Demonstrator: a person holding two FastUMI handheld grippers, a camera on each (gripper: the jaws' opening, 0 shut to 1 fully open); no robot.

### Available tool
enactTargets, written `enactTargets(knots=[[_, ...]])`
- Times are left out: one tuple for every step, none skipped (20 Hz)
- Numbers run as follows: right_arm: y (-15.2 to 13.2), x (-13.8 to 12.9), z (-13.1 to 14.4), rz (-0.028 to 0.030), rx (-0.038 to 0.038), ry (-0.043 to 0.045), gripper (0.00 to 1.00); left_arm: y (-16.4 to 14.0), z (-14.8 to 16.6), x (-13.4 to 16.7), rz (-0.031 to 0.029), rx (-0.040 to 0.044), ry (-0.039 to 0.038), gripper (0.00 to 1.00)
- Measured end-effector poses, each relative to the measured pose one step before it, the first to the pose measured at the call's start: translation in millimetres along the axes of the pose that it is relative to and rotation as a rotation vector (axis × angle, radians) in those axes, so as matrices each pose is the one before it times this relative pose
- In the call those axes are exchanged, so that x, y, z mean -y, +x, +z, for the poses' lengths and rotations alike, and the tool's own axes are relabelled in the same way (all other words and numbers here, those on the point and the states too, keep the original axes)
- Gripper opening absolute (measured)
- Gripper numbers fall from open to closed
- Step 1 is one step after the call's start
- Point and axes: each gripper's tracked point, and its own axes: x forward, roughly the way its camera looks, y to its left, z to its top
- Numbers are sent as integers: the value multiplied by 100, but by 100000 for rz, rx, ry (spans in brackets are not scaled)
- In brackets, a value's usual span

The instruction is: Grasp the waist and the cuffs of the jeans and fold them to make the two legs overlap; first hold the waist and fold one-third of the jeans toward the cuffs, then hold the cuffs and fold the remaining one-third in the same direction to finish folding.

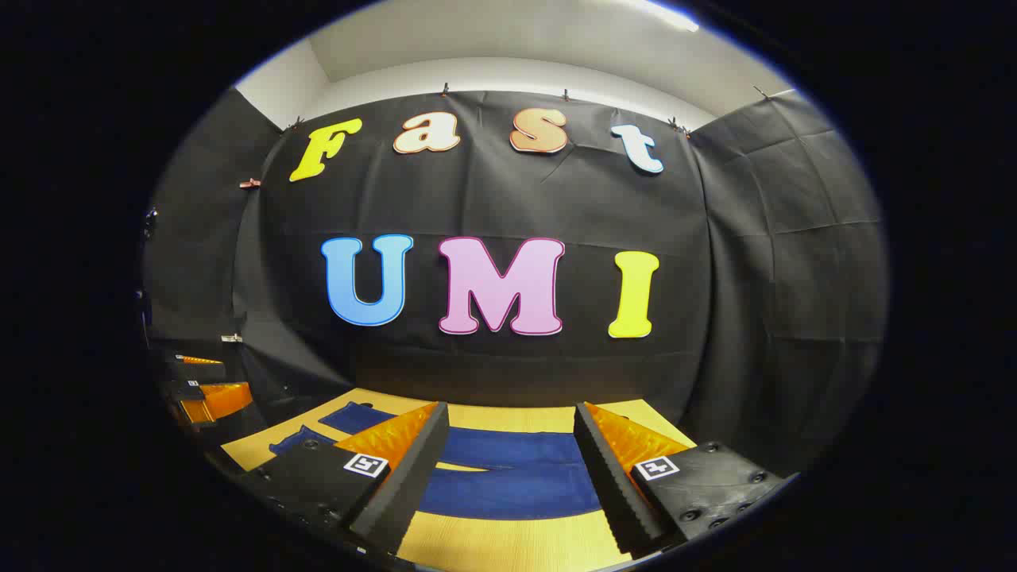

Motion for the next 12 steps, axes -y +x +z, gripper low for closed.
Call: enactTargets(knots=[[-126,91,-7,-106,-97,-71,96,-59,53,29,-77,575,130,97],[-83,13,45,19,114,129,96,-34,70,80,-248,103,89,97],[-130,17,37,-127,-18,141,96,-64,-140,94,-111,-232,-55,97],[-17,46,74,92,401,202,96,-8,79,75,-114,256,-336,97],[-1,-42,175,118,509,14,99,-83,29,84,-18,311,-497,97],[20,13,97,80,409,-140,96,-86,163,14,-34,500,-439,97],[27,-48,61,202,284,-142,96,-14,-129,17,407,-299,-118,97],[15,-82,-23,321,53,-136,96,51,-148,-203,787,-140,-187,96],[87,-75,8,455,16,-157,96,68,-99,-56,253,-245,-773,96],[-7,-140,55,133,56,-208,99,-40,-11,-77,229,-332,-746,96],[-34,-45,-39,4,61,-144,96,22,-79,-243,403,-30,-672,96],[55,-59,23,92,70,-11,96,3,-70,-184,334,-24,-98,96]])
